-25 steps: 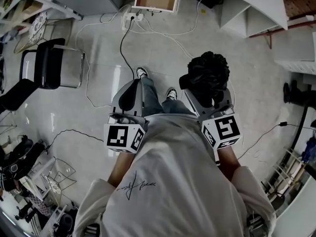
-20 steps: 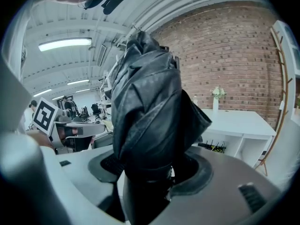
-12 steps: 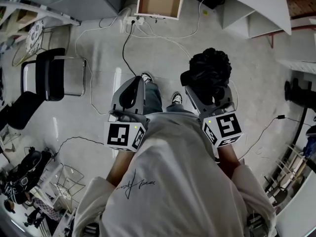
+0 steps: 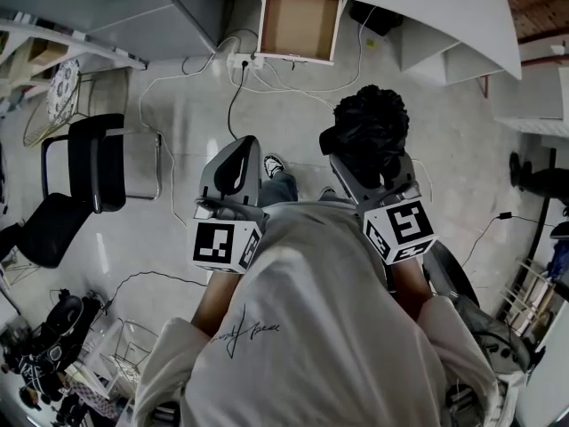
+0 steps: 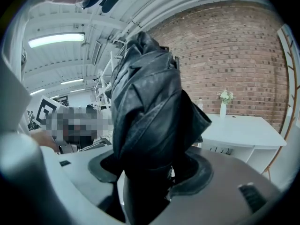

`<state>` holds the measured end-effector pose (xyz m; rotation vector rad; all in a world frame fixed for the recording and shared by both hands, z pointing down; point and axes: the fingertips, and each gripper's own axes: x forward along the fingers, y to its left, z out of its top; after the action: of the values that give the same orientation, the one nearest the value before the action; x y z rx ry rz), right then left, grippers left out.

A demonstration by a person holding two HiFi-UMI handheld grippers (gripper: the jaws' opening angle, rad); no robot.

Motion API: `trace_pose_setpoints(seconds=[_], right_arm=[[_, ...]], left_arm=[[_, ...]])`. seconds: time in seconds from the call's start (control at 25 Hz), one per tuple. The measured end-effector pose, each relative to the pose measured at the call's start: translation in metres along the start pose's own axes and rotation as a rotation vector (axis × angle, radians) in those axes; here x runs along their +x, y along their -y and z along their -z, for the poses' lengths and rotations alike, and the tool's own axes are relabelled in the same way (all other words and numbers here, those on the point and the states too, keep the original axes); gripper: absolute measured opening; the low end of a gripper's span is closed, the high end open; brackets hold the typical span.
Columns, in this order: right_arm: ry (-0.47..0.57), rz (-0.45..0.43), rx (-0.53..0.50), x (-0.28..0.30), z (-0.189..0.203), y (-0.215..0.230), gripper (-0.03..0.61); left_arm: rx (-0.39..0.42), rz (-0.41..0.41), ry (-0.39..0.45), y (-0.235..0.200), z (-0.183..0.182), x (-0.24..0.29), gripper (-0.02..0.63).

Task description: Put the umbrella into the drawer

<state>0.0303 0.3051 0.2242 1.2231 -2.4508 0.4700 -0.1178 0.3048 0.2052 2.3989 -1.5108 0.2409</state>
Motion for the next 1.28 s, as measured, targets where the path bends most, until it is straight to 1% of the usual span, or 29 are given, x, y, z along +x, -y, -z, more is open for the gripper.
trace_pose_setpoints(seconds=[0.36,0.52,0.72,0.96,1.12,1.28], right_arm=[[0.014,0.044,0.007,0.039,-0.028,-0.008,0.287],[0.015,0.066,0.01,0.049,-0.033,-0.006,0.287],[0.014,0.069,0.014,0.064,-0.042,0.002,0.287],[0.016,0.064,0.026,0.091,-0.052,0.027,0.287],[0.025,0.056,0.031,0.117,-0.066,0.052,0.287],[0.037,0.046,0.028,0.143,-0.082,0.077,0.287]], left_arm=[[-0.012,0.047,0.006,-0.048,-0.012,0.015,0.015],[-0.016,0.076,0.003,-0.059,-0.015,0.024,0.015],[-0.024,0.096,-0.006,-0.068,-0.021,0.041,0.015],[-0.006,0.11,-0.023,-0.077,-0.028,0.073,0.016],[-0.005,0.108,-0.023,-0.085,-0.042,0.105,0.015],[0.018,0.118,-0.029,-0.093,-0.055,0.141,0.015]])
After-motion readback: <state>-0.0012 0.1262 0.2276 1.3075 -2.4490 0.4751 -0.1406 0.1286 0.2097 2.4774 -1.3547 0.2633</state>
